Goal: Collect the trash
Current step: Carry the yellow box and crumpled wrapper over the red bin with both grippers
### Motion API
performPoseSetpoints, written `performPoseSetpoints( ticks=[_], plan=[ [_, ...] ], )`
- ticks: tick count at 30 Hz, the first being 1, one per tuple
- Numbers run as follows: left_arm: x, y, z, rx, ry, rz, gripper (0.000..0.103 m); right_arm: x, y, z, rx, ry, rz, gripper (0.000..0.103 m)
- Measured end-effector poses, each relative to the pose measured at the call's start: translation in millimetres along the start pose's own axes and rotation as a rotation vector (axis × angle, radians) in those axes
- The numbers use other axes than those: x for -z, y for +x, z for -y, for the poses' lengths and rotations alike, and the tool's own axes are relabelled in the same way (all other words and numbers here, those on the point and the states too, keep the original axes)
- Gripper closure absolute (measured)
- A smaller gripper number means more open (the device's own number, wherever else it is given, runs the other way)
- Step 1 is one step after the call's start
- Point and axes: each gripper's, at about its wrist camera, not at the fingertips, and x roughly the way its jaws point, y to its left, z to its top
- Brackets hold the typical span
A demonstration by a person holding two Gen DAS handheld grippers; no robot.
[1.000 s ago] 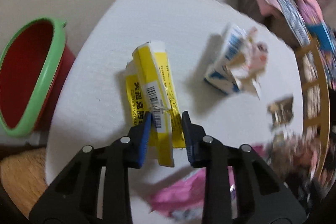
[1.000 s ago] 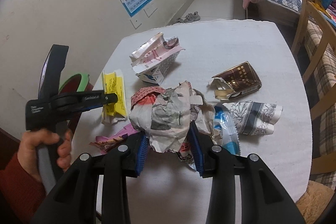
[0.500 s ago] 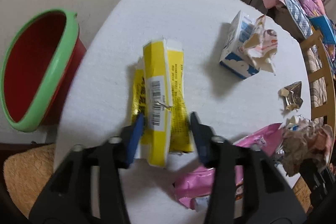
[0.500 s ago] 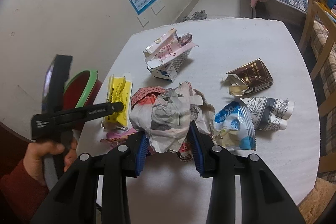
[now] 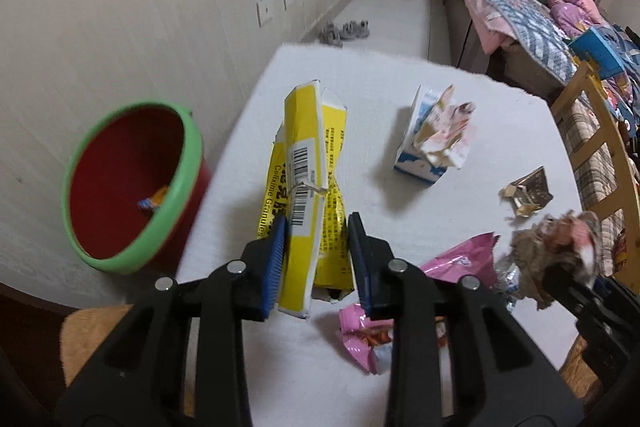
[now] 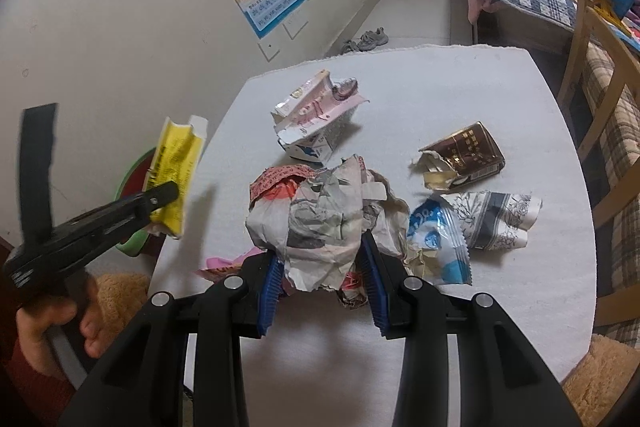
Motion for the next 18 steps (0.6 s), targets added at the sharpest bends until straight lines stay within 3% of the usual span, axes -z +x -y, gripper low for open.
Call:
performPoseSetpoints(
  ticks=[7,18],
  plan=[
    [6,-21,-9,-0.015,0.006,0.047,0.072,-3,3,-24,-0.001,-0.056,-0.010,0.066],
    [23,-20,-31,-0.046,-0.007,0.024,0.072,-2,7,-57,-0.019,-0.121,-0.020,0.066]
  ],
)
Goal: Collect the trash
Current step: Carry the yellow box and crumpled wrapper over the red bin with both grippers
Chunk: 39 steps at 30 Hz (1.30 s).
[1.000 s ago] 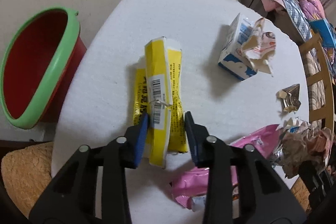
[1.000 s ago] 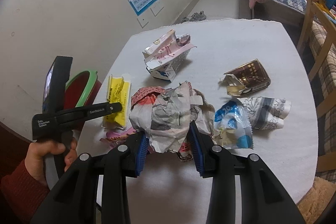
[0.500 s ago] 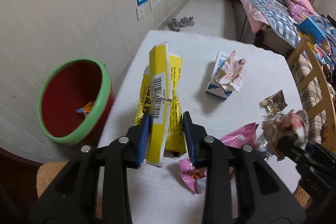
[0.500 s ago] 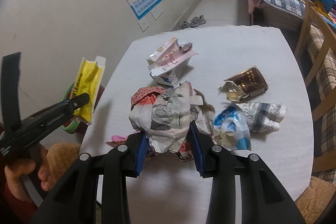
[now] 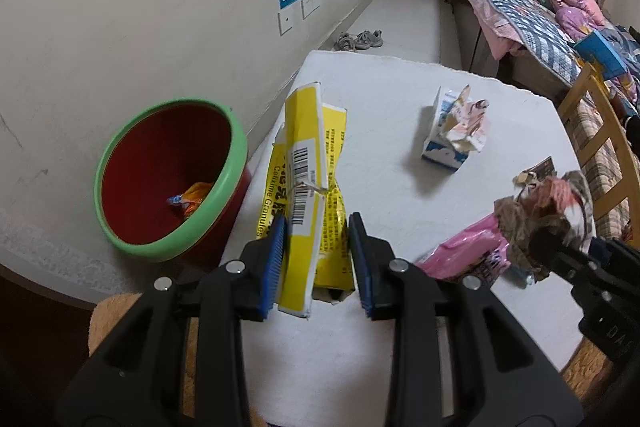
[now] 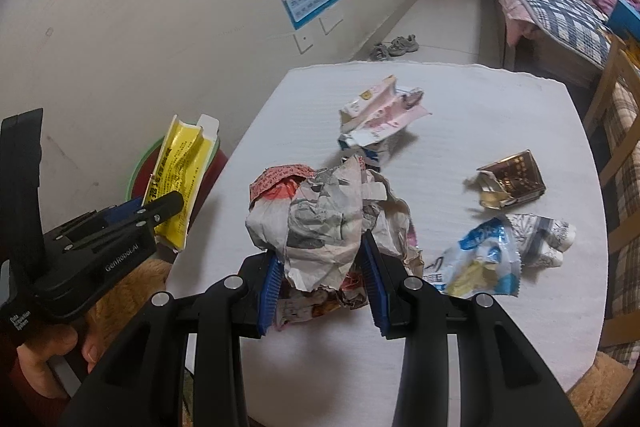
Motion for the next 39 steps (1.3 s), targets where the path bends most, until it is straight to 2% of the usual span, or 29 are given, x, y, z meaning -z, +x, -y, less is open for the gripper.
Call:
performPoseSetpoints(
  ticks=[17,39],
  plan=[
    [-1,-3,-7,-0.006,-0.008,0.021,0.072,-1,6,-21,-0.017,-0.054,-0.012,0.066],
    [-1,-5,-43,-0.064,-0.064,0.042,0.072,-4,15,-51,-0.028,-0.127,-0.031,0.066]
  ],
)
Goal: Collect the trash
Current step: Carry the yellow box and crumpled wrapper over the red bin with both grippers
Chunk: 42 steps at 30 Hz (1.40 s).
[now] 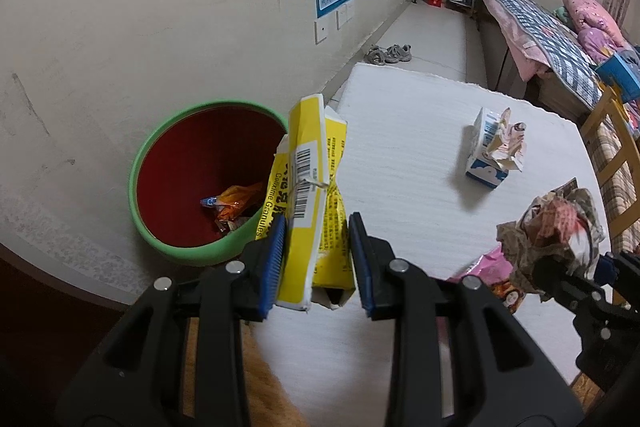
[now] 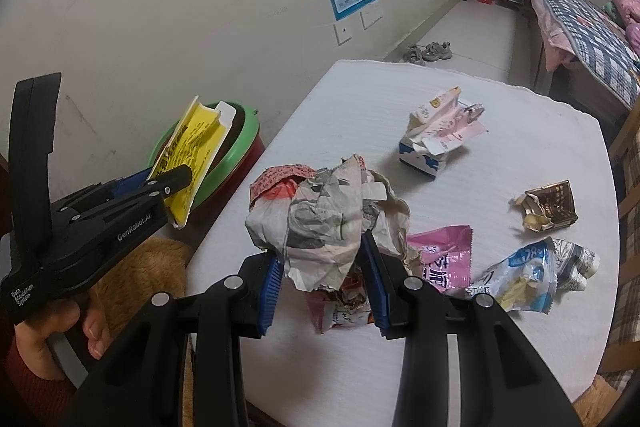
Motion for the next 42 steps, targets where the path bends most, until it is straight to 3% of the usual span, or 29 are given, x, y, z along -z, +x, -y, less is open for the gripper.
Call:
performPoseSetpoints(
  ticks=[20,42],
  plan=[
    [9,5,-43,-0.037,-0.072,-0.012,0.072,-3,21,-40,-0.030,-0.096,-0.042,0.066],
    [13,3,-68,-0.094,-0.119,-0.001,0.072,-17,24,-42,-0.035,-0.122,-0.006,0.065]
  ],
)
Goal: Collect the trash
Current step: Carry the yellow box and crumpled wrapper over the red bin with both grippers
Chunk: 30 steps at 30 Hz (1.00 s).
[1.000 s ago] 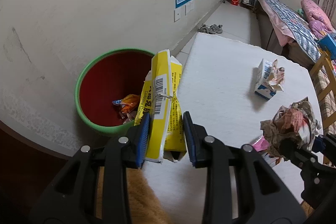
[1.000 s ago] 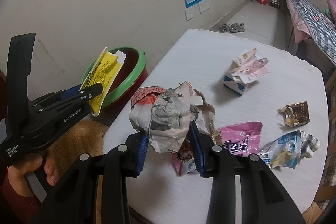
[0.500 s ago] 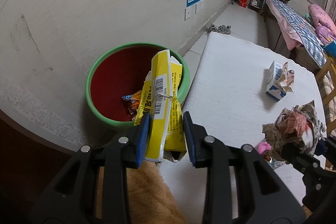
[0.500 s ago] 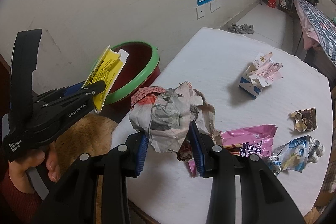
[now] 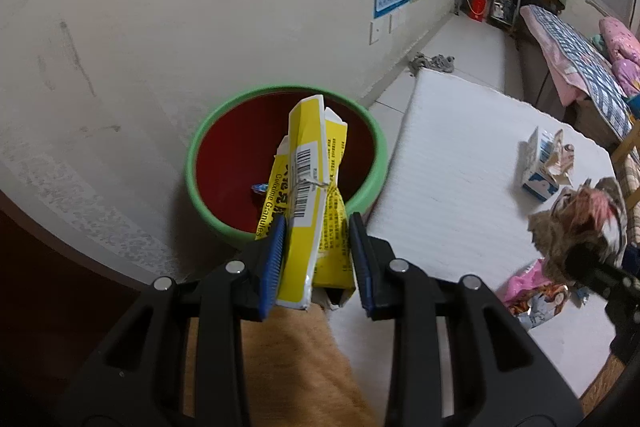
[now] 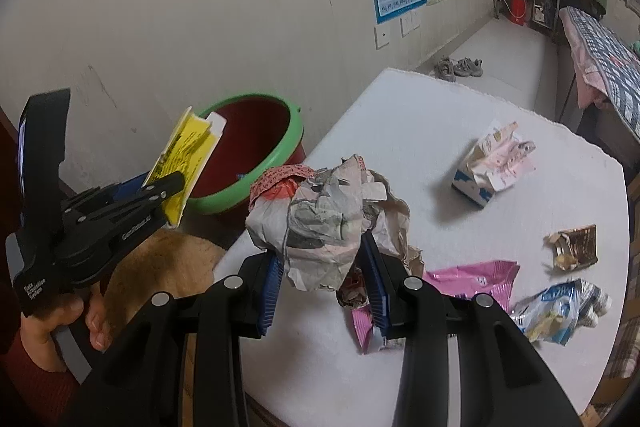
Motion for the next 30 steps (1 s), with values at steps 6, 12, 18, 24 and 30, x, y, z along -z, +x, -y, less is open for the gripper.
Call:
performPoseSetpoints(
  ticks=[6,12,18,24,30],
  plan=[
    [-1,2,-16,-0.029,-0.017,0.001,0.072,-19,1,-12,-0.014,-0.032,0.029,0.065],
    [-12,8,-31,-0.050,-0.024,0.015,0.072,-37,8,-27,-0.020,-0.079,0.040,0.065],
    [-17,14,-42,-0.062,-0.036,0.016,0.072,-54,19,-37,-0.021,-0.113,0.051,0.065],
    [-20,24,-50,-0.073,-0.055,0.002,0.072,-70,33,-45,-0.031,-0.136,0.050,0.065],
    [-26,37,-55,-0.074,-0.068,-0.012,0.071,-78,49,-55,-0.038,-0.164,0.028,0.065]
  ],
)
